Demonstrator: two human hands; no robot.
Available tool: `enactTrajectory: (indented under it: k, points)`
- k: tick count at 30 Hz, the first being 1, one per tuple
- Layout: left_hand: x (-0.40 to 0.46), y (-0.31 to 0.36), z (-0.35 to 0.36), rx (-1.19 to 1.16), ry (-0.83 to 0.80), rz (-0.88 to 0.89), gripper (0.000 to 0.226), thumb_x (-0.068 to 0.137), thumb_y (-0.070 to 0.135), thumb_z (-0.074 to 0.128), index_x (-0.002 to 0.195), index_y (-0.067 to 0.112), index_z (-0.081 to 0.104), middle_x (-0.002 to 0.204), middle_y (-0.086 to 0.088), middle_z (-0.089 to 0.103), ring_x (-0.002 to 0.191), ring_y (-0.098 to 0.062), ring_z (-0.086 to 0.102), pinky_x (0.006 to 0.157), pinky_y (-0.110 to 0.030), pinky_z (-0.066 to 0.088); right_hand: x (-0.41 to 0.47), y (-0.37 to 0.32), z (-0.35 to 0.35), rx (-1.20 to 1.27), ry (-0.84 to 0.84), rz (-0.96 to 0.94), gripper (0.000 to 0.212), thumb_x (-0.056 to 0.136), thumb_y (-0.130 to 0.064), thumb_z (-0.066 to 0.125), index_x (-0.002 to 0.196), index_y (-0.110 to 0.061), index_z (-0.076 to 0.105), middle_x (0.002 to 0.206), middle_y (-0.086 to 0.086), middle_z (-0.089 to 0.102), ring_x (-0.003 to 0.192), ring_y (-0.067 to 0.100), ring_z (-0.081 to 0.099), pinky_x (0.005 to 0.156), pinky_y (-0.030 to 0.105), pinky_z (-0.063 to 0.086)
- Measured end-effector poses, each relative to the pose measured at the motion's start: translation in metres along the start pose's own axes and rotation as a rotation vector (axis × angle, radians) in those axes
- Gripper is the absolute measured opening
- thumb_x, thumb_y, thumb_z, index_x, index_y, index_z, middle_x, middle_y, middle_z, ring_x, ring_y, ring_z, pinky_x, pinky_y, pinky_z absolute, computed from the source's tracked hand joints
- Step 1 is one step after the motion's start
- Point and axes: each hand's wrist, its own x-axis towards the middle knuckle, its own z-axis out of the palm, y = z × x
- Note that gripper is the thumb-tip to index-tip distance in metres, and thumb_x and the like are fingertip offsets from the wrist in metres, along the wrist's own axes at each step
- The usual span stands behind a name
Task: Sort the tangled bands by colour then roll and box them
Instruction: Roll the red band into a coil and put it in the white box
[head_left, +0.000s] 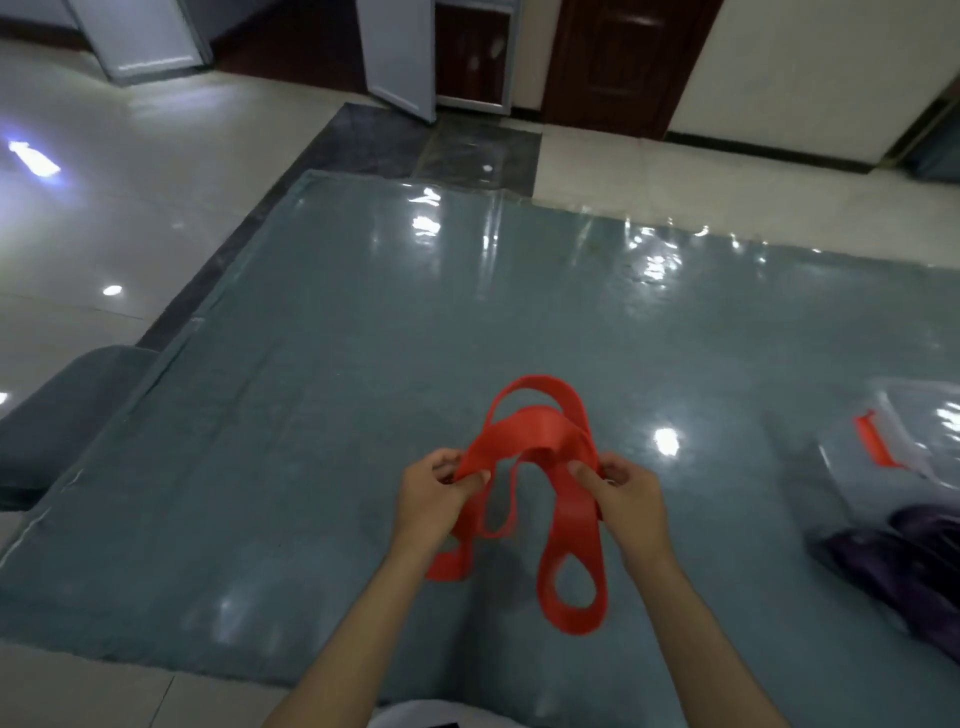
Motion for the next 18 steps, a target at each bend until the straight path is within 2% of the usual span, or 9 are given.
enactTrajectory:
  k: [2,5,9,13,15,18]
  points:
    - [-0.011,0.009,0.021,-0.017,-0.1,0.005,0.019,0.083,0.001,0.085,0.09,0.017,0.076,0.081,0.008,0.081,0.075,-0.001,0.074,0.073,-0.015,0.058,-0.014,-0.006,-0.019,0.129,0.025,0.071,0.01,0.09,-0.01,0.081,0.087,-0.001,0.077,0.087,0.029,0.075,0.071,0.026,0.066,0.07,0.043,0.055]
    - [-0.025,0.013,0.057,-0.038,-0.235,-0.017,0.017,0.089,0.003,0.08,0.098,0.017,0.078,0.091,0.003,0.083,0.083,-0.007,0.076,0.079,-0.019,0.06,-0.035,-0.012,-0.053,0.238,0.113,0.142,0.009,0.087,-0.008,0.083,0.095,-0.007,0.078,0.09,0.018,0.081,0.07,0.022,0.074,0.061,0.031,0.06]
    - [-0.045,0.01,0.105,-0.119,-0.305,-0.089,0.019,0.092,-0.001,0.075,0.098,0.016,0.077,0.086,0.002,0.082,0.075,-0.007,0.075,0.069,-0.017,0.058,-0.061,0.004,-0.108,0.306,0.328,0.19,0.033,0.081,-0.008,0.088,0.102,-0.019,0.065,0.089,0.013,0.079,0.071,0.022,0.072,0.064,0.03,0.057]
    - [-0.075,0.005,0.159,-0.109,-0.418,-0.111,0.022,0.092,-0.003,0.074,0.102,0.016,0.075,0.087,0.0,0.083,0.074,-0.006,0.076,0.064,-0.017,0.057,-0.094,0.032,-0.166,0.32,0.423,0.183,0.039,0.081,-0.008,0.089,0.095,-0.027,0.058,0.081,0.01,0.073,0.072,0.022,0.068,0.06,0.026,0.055]
    - [-0.093,0.003,0.191,-0.078,-0.456,-0.106,0.029,0.091,-0.005,0.074,0.108,0.018,0.067,0.086,-0.001,0.082,0.07,-0.008,0.075,0.06,-0.019,0.057,-0.11,0.045,-0.2,0.316,0.474,0.19,0.038,0.078,-0.016,0.092,0.092,-0.03,0.059,0.078,0.007,0.073,0.071,0.023,0.068,0.06,0.029,0.056]
    - [-0.122,0.0,0.244,-0.056,-0.483,-0.091,0.043,0.091,-0.006,0.074,0.106,0.025,0.048,0.076,-0.002,0.079,0.058,-0.012,0.067,0.053,-0.025,0.056,-0.13,0.061,-0.258,0.355,0.541,0.211,0.044,0.063,-0.039,0.095,0.091,-0.031,0.061,0.086,0.017,0.074,0.075,0.027,0.071,0.071,0.042,0.059]
